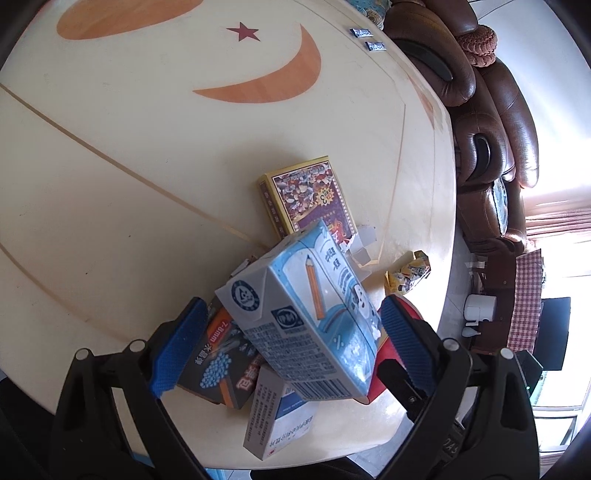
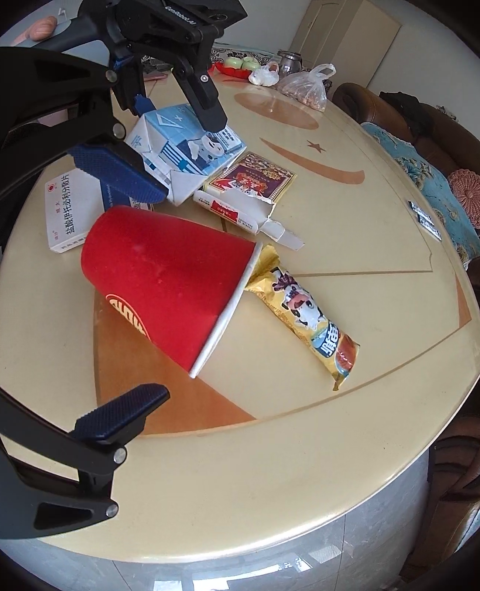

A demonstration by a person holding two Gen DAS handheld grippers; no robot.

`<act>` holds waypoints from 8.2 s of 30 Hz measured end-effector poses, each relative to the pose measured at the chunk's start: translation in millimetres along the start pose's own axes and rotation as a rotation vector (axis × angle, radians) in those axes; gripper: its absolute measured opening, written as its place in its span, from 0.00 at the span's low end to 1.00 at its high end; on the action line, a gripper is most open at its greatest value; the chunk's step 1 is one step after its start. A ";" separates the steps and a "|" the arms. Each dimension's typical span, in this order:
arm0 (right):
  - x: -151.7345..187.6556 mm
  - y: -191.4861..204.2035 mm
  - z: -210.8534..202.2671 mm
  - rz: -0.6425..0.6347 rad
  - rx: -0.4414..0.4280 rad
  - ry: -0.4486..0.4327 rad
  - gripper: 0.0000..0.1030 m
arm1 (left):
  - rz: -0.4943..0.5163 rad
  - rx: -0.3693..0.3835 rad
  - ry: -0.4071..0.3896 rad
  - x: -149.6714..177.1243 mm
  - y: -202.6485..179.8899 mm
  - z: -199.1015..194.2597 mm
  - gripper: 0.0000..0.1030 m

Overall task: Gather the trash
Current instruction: 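Grasp the white milk carton with the left tool while the right tool grasps the red cup, then carry the milk carton in the left tool while the right tool carries the red cup to the bin, then open the left tool over the bin while the right tool releases the red cup, then raise both tools from the bin back toward the table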

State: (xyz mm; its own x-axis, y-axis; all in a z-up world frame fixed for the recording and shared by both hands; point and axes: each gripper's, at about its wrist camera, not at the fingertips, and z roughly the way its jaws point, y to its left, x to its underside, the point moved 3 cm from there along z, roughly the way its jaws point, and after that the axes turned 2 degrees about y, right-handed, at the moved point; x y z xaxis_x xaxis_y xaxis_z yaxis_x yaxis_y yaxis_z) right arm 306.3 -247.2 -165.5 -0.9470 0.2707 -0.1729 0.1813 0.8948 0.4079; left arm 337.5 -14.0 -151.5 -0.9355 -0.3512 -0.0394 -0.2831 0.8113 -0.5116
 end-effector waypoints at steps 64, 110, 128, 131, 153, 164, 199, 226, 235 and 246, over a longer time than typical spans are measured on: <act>27.4 24.4 -114.3 -0.256 0.132 -0.317 0.63 | 0.404 -0.060 -0.298 50.6 -50.4 -120.9 0.41; 258.6 61.0 -144.9 -0.449 0.180 -0.294 0.63 | 0.680 -0.154 -0.241 244.5 23.6 -131.0 0.41; 288.6 34.1 -53.8 -0.442 0.193 -0.153 0.63 | 0.663 -0.238 -0.141 262.9 72.6 -57.9 0.41; 291.6 26.9 -34.8 -0.433 0.199 -0.130 0.63 | 0.664 -0.247 -0.115 264.8 81.4 -41.5 0.41; 295.0 -27.0 91.5 -0.392 0.223 0.086 0.63 | 0.601 -0.284 0.114 258.2 136.7 74.9 0.41; 289.8 -30.2 140.7 -0.409 0.226 0.183 0.64 | 0.561 -0.330 0.219 250.6 155.4 121.4 0.41; 286.0 -44.8 185.3 -0.405 0.261 0.281 0.80 | 0.550 -0.335 0.344 250.2 158.1 161.0 0.68; 295.4 -6.1 48.7 -0.452 0.238 0.026 0.85 | 0.693 -0.412 0.020 266.9 105.3 27.6 0.78; 274.9 18.4 -43.2 -0.448 0.114 -0.077 0.89 | 0.777 -0.354 -0.107 267.3 53.8 -59.2 0.84; 204.6 39.9 -162.5 -0.426 -0.120 -0.181 0.93 | 0.808 -0.348 -0.098 203.3 12.8 -146.4 0.87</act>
State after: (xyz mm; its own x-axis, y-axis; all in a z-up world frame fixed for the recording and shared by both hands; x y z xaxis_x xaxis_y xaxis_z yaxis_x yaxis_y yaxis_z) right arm 76.6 -213.8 -38.9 -0.8672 -0.0443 -0.4960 -0.2548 0.8953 0.3655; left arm 112.7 -6.6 -40.4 -0.8594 0.3657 -0.3574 0.3935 0.9193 -0.0057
